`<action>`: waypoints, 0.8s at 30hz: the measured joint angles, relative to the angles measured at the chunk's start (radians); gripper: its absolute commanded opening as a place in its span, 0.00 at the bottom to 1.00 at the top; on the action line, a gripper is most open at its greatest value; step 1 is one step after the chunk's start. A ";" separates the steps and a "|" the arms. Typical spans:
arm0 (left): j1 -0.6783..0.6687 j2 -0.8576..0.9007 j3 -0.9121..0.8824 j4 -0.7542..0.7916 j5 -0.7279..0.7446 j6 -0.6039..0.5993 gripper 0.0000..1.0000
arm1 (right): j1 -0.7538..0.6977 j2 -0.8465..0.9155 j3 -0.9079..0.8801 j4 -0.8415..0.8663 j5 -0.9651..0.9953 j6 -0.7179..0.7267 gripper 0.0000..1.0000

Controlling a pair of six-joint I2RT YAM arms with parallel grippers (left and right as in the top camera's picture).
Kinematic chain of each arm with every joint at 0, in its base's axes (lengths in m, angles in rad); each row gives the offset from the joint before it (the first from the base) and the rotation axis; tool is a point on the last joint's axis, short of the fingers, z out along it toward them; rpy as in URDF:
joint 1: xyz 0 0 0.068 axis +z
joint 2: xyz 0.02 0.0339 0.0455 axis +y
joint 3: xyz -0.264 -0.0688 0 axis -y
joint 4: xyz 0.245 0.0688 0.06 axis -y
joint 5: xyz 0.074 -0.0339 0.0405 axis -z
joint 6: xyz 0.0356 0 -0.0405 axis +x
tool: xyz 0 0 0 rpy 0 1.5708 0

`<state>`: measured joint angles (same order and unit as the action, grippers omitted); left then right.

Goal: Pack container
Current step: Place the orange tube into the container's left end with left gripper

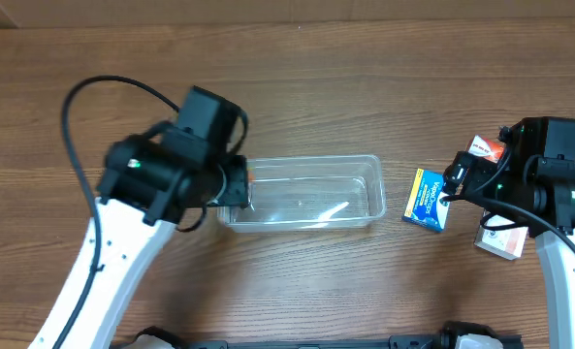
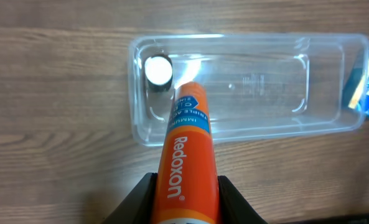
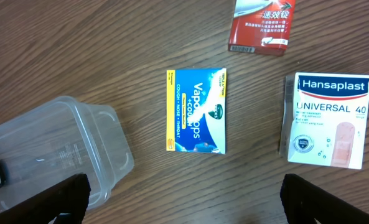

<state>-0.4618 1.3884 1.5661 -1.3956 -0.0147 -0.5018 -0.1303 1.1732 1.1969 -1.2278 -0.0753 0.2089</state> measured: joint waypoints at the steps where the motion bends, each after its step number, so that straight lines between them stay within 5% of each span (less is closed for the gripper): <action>1: -0.012 0.005 -0.050 0.018 -0.005 -0.031 0.04 | 0.000 0.000 0.000 0.000 0.000 0.000 1.00; 8: -0.016 0.099 -0.291 0.149 -0.020 -0.095 0.04 | 0.000 0.000 0.000 0.000 -0.003 0.000 1.00; 24: -0.015 0.266 -0.304 0.225 -0.027 -0.095 0.19 | 0.000 0.000 0.000 0.000 -0.003 0.000 1.00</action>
<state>-0.4770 1.6539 1.2625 -1.1709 -0.0418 -0.5964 -0.1303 1.1732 1.1969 -1.2282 -0.0784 0.2092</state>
